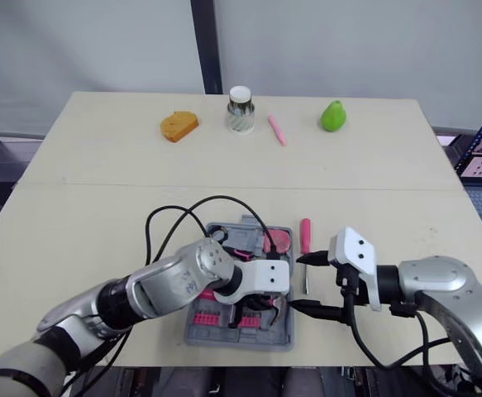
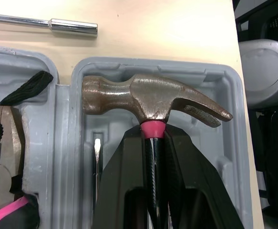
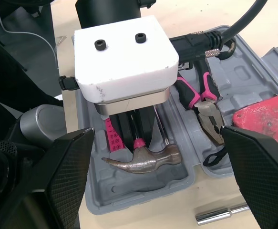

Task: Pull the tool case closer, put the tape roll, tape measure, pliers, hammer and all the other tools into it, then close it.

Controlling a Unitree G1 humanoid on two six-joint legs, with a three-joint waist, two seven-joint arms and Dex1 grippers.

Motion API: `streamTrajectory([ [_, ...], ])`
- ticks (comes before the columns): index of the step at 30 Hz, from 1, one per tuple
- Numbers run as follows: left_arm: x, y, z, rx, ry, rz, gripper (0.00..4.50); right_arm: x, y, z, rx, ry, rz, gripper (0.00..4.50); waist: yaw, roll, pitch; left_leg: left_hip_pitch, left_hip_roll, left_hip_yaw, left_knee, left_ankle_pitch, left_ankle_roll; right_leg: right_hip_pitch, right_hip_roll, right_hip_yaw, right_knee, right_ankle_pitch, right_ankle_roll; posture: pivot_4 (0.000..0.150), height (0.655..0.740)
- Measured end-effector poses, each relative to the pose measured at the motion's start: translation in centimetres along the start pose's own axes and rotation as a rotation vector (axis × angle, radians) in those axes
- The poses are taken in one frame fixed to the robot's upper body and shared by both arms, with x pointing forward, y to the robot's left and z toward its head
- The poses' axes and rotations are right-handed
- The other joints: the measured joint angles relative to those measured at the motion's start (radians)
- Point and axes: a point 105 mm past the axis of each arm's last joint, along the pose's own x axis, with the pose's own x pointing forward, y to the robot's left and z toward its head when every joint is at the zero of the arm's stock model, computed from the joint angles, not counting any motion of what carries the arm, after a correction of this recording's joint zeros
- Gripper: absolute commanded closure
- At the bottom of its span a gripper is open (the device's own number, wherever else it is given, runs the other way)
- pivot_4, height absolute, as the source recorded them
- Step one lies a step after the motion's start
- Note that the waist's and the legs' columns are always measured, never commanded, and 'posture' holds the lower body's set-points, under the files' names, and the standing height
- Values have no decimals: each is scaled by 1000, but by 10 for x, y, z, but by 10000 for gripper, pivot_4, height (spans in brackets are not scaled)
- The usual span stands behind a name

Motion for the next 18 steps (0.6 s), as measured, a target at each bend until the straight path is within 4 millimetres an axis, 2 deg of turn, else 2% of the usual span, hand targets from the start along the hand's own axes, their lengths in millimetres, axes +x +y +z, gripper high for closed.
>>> streamTrajectory([
  [5,3,3,-5,-34,13,8,44561,0,0,-1,0,5,1,0,0,0,0,0,0,0,0,0,0,0,0,0,0,0,0,1500,7400],
  [10,4,4,-5,-38,12,16,44561,-9,2,-13,26,77,9,0,1,0,0,0,-1,0,0,0,0,0,0,0,0,0,0,1500,7400],
  [18,6,1,-4,-49,6,9,44561,-22,-2,-19,20,116,-12,0,2,0,0,0,-1,0,0,0,0,0,0,0,0,0,0,1500,7400],
])
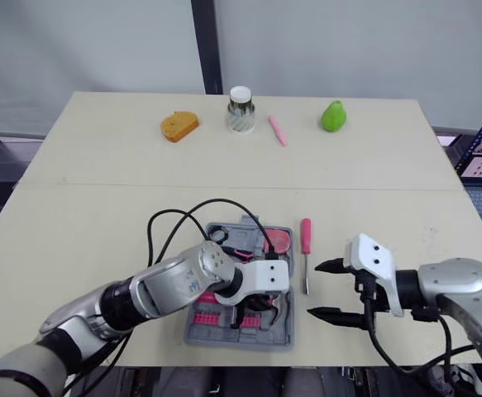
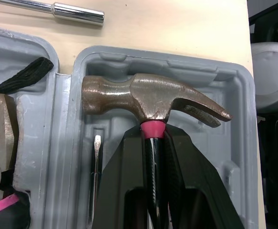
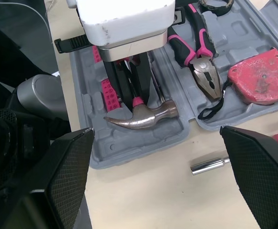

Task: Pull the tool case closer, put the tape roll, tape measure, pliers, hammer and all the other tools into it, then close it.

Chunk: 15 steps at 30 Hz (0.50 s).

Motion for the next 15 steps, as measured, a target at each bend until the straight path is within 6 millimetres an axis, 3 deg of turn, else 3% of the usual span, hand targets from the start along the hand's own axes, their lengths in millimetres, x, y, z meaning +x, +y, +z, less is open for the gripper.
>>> streamTrajectory([
  [15,2,0,1,1,0,10,44561,-6,-2,-10,7,41,1,0,0,0,0,0,0,0,0,0,0,0,0,0,0,0,0,1500,7400],
])
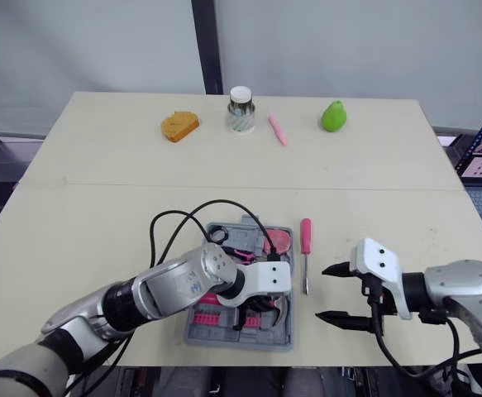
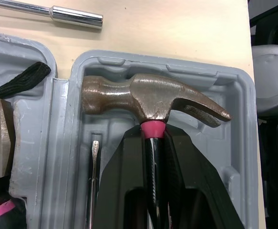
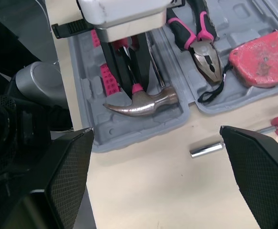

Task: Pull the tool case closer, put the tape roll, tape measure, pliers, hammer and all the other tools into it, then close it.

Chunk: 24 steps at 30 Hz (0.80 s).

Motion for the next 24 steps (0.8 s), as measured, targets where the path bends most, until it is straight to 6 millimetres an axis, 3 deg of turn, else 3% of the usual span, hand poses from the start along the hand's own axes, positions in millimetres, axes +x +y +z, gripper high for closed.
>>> streamTrajectory([
  [12,2,2,-2,-15,9,4,44561,0,-1,2,-7,-3,2,0,0,0,0,0,0,0,0,0,0,0,0,0,0,0,0,1500,7400],
  [21,5,-6,3,-14,-15,-38,2048,0,-1,2,-8,-3,1,0,0,0,0,0,0,0,0,0,0,0,0,0,0,0,0,1500,7400],
  [24,6,-7,2,-21,-17,-41,2048,0,-1,2,-7,-4,2,0,0,0,0,0,0,0,0,0,0,0,0,0,0,0,0,1500,7400],
])
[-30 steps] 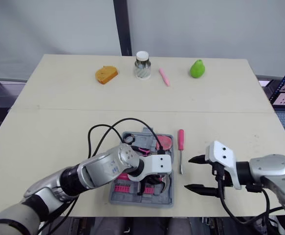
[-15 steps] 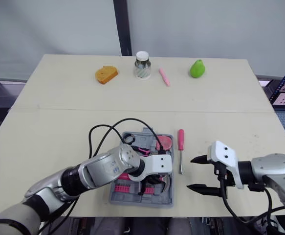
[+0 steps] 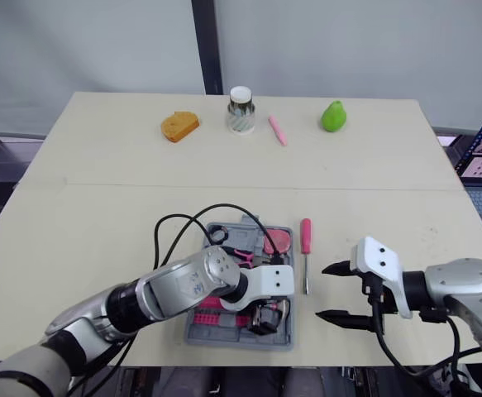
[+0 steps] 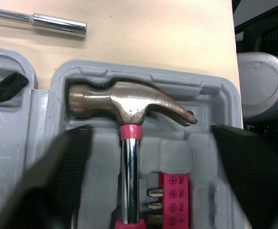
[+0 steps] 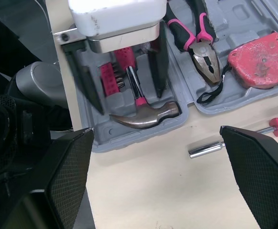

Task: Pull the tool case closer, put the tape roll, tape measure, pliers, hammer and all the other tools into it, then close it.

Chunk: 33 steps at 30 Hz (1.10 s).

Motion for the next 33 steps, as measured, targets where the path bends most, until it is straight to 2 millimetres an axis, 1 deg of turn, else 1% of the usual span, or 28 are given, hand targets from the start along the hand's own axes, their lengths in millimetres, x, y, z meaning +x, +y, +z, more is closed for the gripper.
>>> streamTrajectory([
  [5,-3,-6,13,-7,-54,-32,2048,0,0,0,2,0,1,0,1,0,0,0,0,0,0,0,0,0,0,0,0,0,0,1500,7400],
  [7,-9,-6,24,-37,-115,-51,2048,0,0,0,1,0,1,0,0,0,0,0,0,0,0,0,0,0,0,0,0,0,0,1500,7400],
  [9,-23,2,36,-85,-209,-50,2048,0,-1,1,-3,-3,-1,0,-1,0,0,0,0,0,0,0,0,0,0,0,1,0,0,1500,7400],
  [11,-41,18,43,-127,-305,-5,2048,-1,-2,3,-8,-7,-5,0,-3,0,0,0,0,0,1,0,0,0,0,0,1,0,0,1500,7400],
  [12,-51,27,43,-141,-349,21,2048,-1,-3,4,-11,-9,-8,0,-3,0,0,1,0,0,0,0,0,0,0,0,1,0,0,1500,7400],
  [13,-62,39,39,-160,-385,58,2048,-2,-5,5,-16,-12,-13,0,-4,0,0,1,0,-1,0,0,0,0,0,0,1,0,0,1500,7400],
  [15,-80,55,26,-181,-447,112,2048,-3,-8,6,-16,-16,-22,0,-7,1,0,1,0,0,-1,0,0,0,0,0,0,0,0,1500,7400],
  [17,-87,58,12,-183,-478,115,2048,-4,-11,7,-15,-23,-31,0,-7,1,-1,1,0,0,-1,0,0,0,0,0,0,0,0,1500,7400],
  [19,-89,54,2,-167,-497,84,2048,-4,-13,10,-28,-33,-35,0,-7,1,-1,1,0,0,-1,0,0,0,0,0,0,0,0,1500,7400],
  [21,-86,44,-18,-136,-473,35,7091,-5,-15,15,-51,-44,-41,0,-6,1,-1,1,0,0,-1,0,0,0,0,0,0,0,0,1500,7400],
  [22,-83,38,-31,-132,-444,11,10755,-5,-15,16,-53,-46,-42,0,-4,1,-1,1,0,0,0,0,0,0,0,0,0,0,0,1500,7400],
  [23,-80,34,-38,-127,-428,-5,14719,-5,-16,16,-53,-47,-44,0,-3,1,-1,1,0,0,0,0,0,0,0,0,0,0,0,1500,7400],
  [25,-73,23,-51,-110,-405,-56,24765,-6,-19,18,-61,-53,-50,0,-1,1,-1,1,-1,0,0,0,0,0,0,0,0,0,0,1500,7400],
  [27,-68,16,-54,-106,-411,-87,34207,-6,-20,19,-63,-55,-54,0,0,1,-1,1,-1,0,0,0,0,0,0,0,0,0,0,1500,7400],
  [28,-65,12,-55,-100,-413,-100,40860,-5,-20,19,-62,-57,-53,0,-1,1,-1,1,-1,0,0,0,0,0,0,0,0,0,0,1500,7400],
  [29,-63,11,-56,-98,-412,-105,43670,-5,-20,19,-60,-58,-51,0,-2,1,-1,1,-1,0,0,0,0,0,0,0,0,0,0,1500,7400],
  [30,-62,10,-56,-95,-412,-108,44538,-4,-20,18,-58,-57,-46,0,-3,1,-1,1,0,0,0,0,0,0,0,0,0,0,0,1500,7400],
  [33,-57,11,-55,-75,-417,-98,44538,-2,-19,17,-53,-54,-39,0,-2,1,-1,1,-1,0,0,0,0,0,0,0,0,0,0,1500,7400],
])
